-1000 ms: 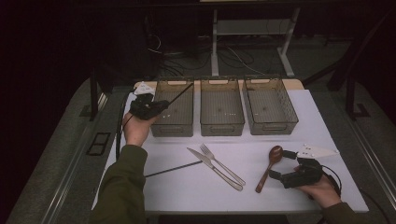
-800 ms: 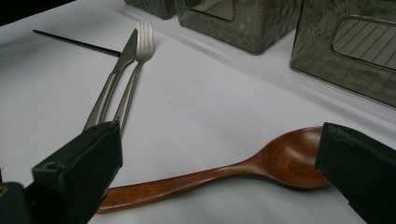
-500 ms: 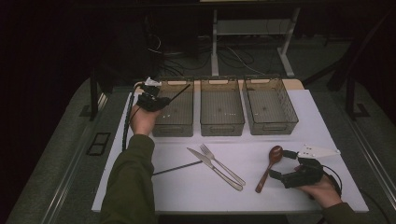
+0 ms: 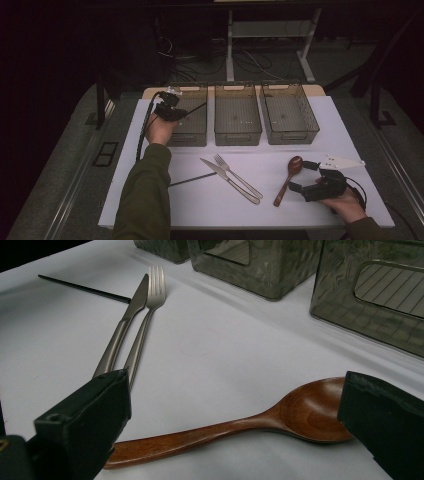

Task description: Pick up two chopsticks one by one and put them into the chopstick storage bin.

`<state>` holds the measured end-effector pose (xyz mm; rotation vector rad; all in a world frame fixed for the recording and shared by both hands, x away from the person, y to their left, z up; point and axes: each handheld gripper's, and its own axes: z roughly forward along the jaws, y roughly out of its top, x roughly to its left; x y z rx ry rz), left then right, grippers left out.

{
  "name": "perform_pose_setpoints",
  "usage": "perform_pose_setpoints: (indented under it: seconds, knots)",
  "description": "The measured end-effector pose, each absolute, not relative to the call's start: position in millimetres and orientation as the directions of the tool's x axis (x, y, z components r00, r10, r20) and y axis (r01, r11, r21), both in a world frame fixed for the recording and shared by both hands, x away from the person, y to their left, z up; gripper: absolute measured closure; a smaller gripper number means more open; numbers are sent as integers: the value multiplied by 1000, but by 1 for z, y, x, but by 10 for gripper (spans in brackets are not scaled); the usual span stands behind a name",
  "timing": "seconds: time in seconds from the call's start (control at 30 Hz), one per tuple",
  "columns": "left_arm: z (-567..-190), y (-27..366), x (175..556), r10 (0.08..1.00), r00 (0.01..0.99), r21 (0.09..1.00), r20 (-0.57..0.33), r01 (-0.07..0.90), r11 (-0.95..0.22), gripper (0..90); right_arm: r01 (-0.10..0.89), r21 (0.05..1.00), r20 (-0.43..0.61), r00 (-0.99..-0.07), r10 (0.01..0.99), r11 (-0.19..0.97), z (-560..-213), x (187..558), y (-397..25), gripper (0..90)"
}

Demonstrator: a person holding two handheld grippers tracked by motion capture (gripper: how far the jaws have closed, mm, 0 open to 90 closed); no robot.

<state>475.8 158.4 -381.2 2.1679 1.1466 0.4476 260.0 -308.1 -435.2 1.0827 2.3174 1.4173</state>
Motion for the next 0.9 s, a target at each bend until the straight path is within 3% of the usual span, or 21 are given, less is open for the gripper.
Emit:
perform_pose_setpoints:
  seconds: [0.6,0.9]
  knots:
    - [-377,164,475,821,571,696,-1,590,-409,780,471,841,179,-706,685,267,-436,261,-308,1]
    - [-362,161,462,771,636,728,-32,544,-418,641,475,838,181,-705,686,268,-436,261,-308,1]
